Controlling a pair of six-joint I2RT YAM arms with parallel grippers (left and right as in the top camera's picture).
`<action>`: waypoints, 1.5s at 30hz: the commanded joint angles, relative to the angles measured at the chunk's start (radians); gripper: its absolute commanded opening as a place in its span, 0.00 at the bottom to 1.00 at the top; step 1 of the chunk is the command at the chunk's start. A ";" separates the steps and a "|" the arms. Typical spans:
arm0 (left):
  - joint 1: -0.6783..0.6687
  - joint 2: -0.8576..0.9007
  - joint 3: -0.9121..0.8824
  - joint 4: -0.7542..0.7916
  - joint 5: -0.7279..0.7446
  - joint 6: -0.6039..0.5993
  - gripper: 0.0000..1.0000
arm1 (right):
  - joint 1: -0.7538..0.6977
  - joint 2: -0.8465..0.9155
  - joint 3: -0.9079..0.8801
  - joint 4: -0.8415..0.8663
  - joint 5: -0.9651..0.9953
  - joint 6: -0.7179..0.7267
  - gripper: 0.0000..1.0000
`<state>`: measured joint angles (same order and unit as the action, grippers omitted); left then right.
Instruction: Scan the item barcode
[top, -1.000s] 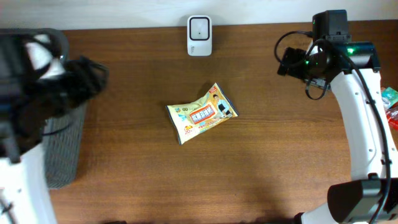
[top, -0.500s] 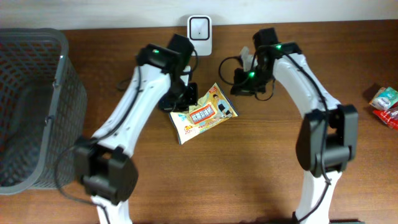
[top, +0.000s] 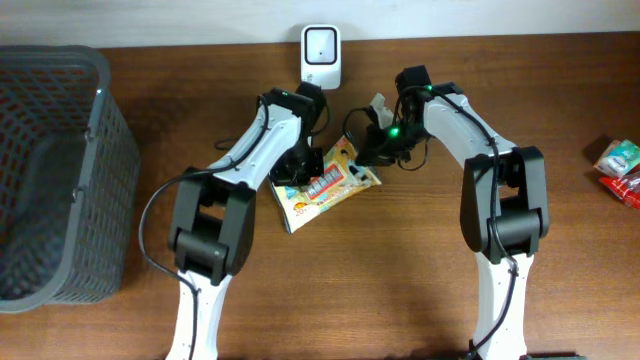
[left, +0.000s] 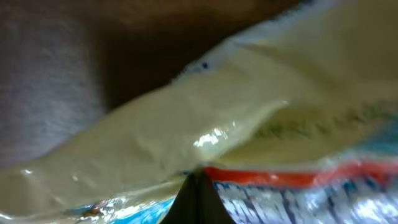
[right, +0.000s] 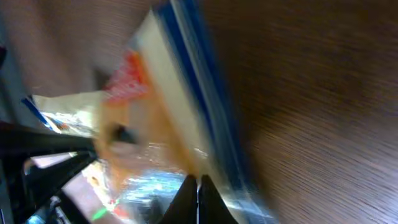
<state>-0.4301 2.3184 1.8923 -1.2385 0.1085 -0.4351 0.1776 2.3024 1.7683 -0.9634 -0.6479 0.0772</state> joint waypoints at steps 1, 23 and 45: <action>0.010 0.048 -0.009 -0.008 -0.176 -0.010 0.00 | 0.006 0.012 -0.019 -0.027 0.213 0.038 0.04; 0.148 0.051 0.454 -0.394 -0.346 -0.161 0.00 | 0.115 -0.141 -0.020 0.125 -0.093 0.092 0.04; 0.205 0.053 0.309 -0.391 -0.154 0.048 0.00 | 0.242 -0.100 -0.124 0.000 0.353 0.216 0.04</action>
<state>-0.2214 2.3714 2.2070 -1.6558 -0.2054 -0.5533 0.4030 2.2322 1.6512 -0.9329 -0.3508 0.2886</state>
